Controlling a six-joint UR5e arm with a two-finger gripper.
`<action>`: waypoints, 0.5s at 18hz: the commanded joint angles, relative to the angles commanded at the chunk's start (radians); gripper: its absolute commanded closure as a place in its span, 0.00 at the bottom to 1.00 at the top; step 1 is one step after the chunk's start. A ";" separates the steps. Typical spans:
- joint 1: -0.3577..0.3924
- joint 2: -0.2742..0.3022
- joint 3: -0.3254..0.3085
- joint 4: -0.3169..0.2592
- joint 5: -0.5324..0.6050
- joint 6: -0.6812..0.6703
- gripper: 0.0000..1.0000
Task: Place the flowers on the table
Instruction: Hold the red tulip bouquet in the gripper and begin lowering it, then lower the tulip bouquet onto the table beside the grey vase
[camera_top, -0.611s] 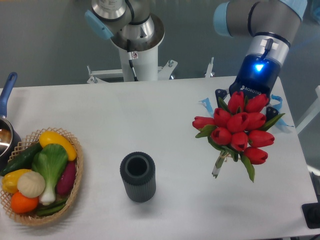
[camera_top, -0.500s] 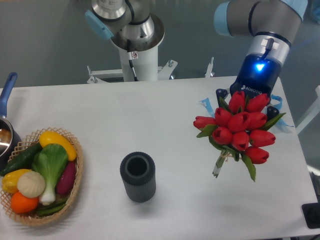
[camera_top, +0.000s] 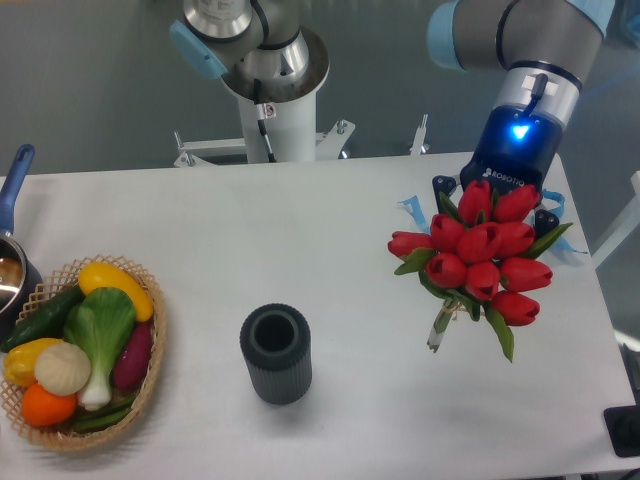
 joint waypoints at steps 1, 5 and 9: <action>-0.011 0.002 0.002 0.000 0.077 0.000 0.82; -0.069 0.006 0.003 -0.005 0.296 0.003 0.82; -0.161 -0.004 -0.023 -0.018 0.575 0.063 0.82</action>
